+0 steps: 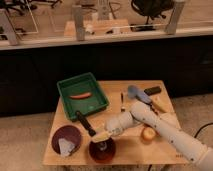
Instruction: Wipe red bowl with brush
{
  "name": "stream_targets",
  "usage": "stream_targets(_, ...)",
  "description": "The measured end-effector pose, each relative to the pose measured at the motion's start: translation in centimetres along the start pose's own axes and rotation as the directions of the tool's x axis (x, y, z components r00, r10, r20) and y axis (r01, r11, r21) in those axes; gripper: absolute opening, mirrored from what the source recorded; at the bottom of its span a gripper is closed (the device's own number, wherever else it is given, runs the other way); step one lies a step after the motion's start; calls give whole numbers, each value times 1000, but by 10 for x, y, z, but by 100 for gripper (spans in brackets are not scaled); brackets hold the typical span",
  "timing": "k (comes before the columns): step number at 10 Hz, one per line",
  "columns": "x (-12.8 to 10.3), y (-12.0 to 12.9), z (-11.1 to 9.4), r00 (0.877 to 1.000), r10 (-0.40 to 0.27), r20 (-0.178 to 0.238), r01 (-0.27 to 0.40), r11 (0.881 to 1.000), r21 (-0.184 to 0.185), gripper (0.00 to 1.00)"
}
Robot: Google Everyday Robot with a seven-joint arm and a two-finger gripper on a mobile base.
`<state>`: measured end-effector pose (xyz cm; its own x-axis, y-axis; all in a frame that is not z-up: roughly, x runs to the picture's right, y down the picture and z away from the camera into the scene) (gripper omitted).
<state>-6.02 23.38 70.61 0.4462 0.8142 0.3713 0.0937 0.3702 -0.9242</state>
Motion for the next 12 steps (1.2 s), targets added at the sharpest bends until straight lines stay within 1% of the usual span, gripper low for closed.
stream_targets(1, 1, 3, 7, 1000, -2, -8, 2, 1000, -16, 0)
stream_targets(3, 5, 14, 14, 1000, 1, -19, -1, 999, -36, 0)
stream_targets(4, 7, 23, 14, 1000, 2, -26, -3, 999, -39, 0)
stream_targets(5, 8, 26, 12, 1000, 3, -27, -4, 999, -36, 0)
stream_targets(7, 9, 35, 4, 1000, 6, -30, -7, 1000, -23, 0)
stream_targets(9, 9, 38, -10, 999, 5, -34, -4, 1000, 12, 0)
stream_targets(10, 9, 37, -19, 999, 3, -34, -2, 999, 36, 0)
stream_targets(11, 7, 34, -24, 999, -2, -34, 4, 999, 49, 0)
stream_targets(12, 2, 28, -25, 999, -13, -36, 15, 999, 53, 0)
